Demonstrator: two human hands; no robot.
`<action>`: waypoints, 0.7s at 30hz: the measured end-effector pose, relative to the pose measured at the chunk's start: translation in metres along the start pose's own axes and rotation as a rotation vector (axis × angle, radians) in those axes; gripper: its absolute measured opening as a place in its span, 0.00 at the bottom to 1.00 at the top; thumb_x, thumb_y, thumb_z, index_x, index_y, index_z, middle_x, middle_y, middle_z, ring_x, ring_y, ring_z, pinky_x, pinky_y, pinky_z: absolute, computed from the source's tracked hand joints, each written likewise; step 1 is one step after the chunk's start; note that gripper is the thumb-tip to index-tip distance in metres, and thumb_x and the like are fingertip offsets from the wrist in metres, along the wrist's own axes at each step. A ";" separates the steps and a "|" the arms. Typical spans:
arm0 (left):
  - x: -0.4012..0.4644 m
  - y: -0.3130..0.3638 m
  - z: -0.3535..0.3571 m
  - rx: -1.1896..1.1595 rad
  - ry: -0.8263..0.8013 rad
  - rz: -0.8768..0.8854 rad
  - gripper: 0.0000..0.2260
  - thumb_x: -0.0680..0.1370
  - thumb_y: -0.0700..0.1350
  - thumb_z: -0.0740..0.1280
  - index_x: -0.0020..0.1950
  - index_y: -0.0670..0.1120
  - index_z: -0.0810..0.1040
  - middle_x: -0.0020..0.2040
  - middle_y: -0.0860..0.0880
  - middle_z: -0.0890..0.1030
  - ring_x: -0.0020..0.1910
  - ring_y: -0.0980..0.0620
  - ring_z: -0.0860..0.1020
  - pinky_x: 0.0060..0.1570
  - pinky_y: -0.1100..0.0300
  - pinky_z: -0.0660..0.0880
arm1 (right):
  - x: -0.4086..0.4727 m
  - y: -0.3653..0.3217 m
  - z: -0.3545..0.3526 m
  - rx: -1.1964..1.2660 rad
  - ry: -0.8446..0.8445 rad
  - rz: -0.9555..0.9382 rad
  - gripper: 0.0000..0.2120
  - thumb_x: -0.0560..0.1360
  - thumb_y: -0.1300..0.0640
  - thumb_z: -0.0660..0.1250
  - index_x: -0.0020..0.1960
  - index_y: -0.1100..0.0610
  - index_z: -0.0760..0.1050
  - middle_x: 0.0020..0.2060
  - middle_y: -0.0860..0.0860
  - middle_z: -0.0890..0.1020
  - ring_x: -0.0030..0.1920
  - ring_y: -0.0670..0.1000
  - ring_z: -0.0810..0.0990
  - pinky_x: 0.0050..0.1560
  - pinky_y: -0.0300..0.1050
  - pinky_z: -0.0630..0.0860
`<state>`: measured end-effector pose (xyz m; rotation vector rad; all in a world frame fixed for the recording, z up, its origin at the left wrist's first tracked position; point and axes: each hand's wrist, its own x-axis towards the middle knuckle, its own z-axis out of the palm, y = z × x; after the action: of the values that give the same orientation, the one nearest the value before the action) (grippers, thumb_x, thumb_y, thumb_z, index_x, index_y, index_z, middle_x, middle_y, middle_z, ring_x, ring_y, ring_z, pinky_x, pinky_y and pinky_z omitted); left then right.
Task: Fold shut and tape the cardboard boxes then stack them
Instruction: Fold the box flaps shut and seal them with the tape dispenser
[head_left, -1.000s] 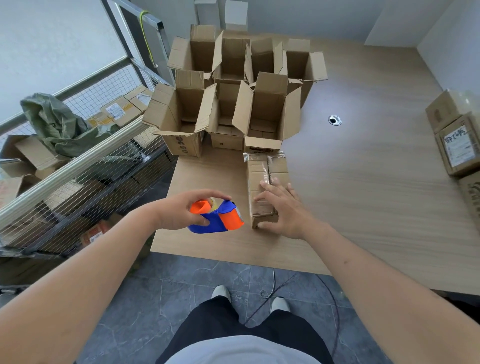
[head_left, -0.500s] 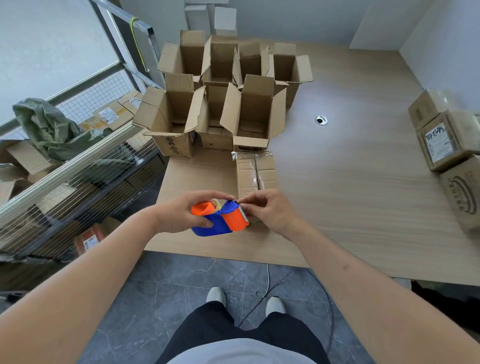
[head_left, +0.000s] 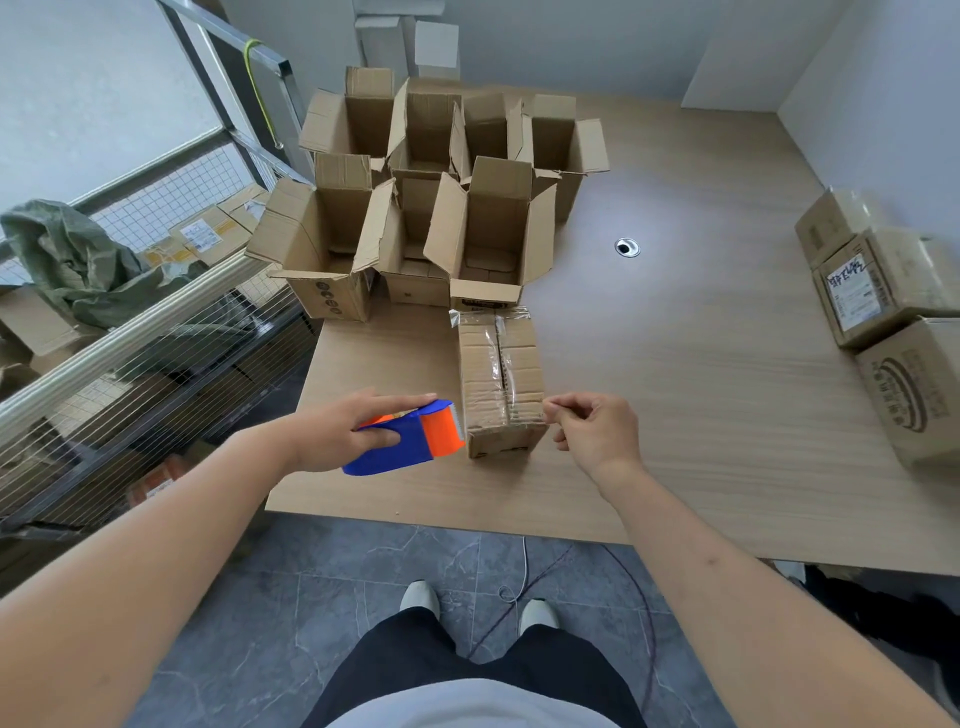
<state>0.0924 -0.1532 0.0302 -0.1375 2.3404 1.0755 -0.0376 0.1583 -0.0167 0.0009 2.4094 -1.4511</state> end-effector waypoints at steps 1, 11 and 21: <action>0.004 0.002 0.001 -0.001 -0.010 -0.009 0.27 0.85 0.47 0.62 0.74 0.76 0.61 0.66 0.55 0.72 0.65 0.52 0.72 0.69 0.45 0.69 | 0.001 0.003 0.001 -0.014 0.014 0.018 0.08 0.74 0.58 0.77 0.38 0.47 0.85 0.33 0.45 0.86 0.28 0.48 0.82 0.37 0.48 0.85; 0.026 -0.003 0.009 -0.010 -0.038 -0.045 0.25 0.86 0.50 0.61 0.73 0.78 0.61 0.67 0.58 0.72 0.62 0.55 0.72 0.63 0.51 0.70 | 0.010 0.023 0.003 -0.198 0.050 -0.009 0.02 0.73 0.51 0.77 0.42 0.44 0.86 0.34 0.37 0.85 0.42 0.39 0.84 0.51 0.45 0.81; 0.039 -0.001 0.013 0.017 -0.049 -0.097 0.24 0.86 0.49 0.60 0.74 0.76 0.60 0.68 0.57 0.71 0.62 0.54 0.72 0.63 0.51 0.70 | 0.018 0.034 0.009 -0.230 0.079 0.038 0.02 0.72 0.47 0.78 0.44 0.42 0.86 0.41 0.39 0.87 0.43 0.43 0.84 0.46 0.44 0.81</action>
<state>0.0659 -0.1393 0.0025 -0.2136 2.2743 1.0008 -0.0465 0.1636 -0.0551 0.0508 2.6124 -1.1710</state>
